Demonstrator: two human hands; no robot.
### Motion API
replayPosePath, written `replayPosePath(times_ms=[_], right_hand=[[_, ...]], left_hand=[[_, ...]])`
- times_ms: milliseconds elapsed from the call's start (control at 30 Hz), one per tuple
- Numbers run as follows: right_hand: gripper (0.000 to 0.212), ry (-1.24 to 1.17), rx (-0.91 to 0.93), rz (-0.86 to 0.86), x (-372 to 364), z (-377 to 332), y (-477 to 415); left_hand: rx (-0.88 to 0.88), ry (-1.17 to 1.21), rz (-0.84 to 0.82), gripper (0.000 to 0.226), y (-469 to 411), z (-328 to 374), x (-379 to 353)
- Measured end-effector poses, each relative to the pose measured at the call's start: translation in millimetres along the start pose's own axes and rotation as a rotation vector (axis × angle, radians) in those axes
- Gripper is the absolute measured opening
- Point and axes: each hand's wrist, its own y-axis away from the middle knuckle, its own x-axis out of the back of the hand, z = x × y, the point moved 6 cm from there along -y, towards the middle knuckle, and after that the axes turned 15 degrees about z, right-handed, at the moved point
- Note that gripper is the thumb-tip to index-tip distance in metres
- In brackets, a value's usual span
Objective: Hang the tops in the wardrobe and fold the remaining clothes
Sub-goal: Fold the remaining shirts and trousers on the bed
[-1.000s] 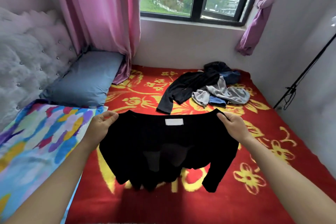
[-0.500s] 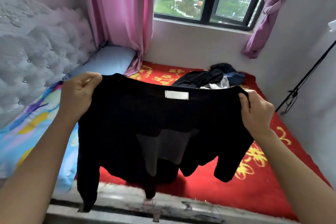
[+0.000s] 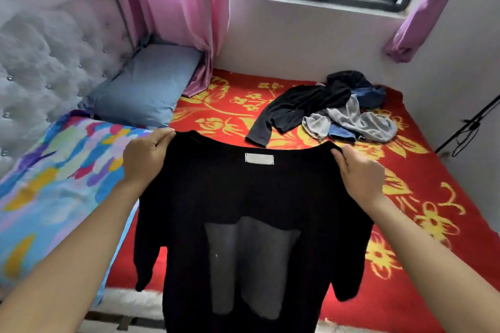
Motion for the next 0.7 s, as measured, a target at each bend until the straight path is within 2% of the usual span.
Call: replayPosePath(times_ms=[100, 133, 200, 267, 333, 433, 567, 700], right_hand=[[0.062, 0.107, -0.047, -0.08, -78, 14, -30], [0.058, 0.145, -0.103, -0.133, -107, 18, -48], [0.048, 0.142, -0.326, -0.295, -169, 34, -82], [0.041, 0.063, -0.554, -0.439, -226, 45, -104], [0.048, 0.031, -0.662, -0.558, -275, 48, -96], [0.064, 0.006, -0.712, -0.702, -322, 46, -30], [0.066, 0.041, -0.869, -1.023, -318, 44, 114], [0.063, 0.122, -1.019, -1.229, -284, 33, 233]], left_hand=[[0.13, -0.015, -0.089, 0.026, -46, -25, -77], [0.158, -0.011, -0.13, 0.025, -67, -33, -105], [0.23, -0.01, -0.206, 0.026, -112, -48, -162], [0.34, -0.05, -0.233, 0.03, -148, -64, -210], [0.478, -0.084, -0.3, 0.051, -153, -86, -248], [0.575, -0.174, -0.491, 0.083, -97, -128, -284], [0.728, -0.32, -0.763, 0.09, 51, -192, -285], [0.795, -0.432, -1.024, 0.093, 190, -214, -253]])
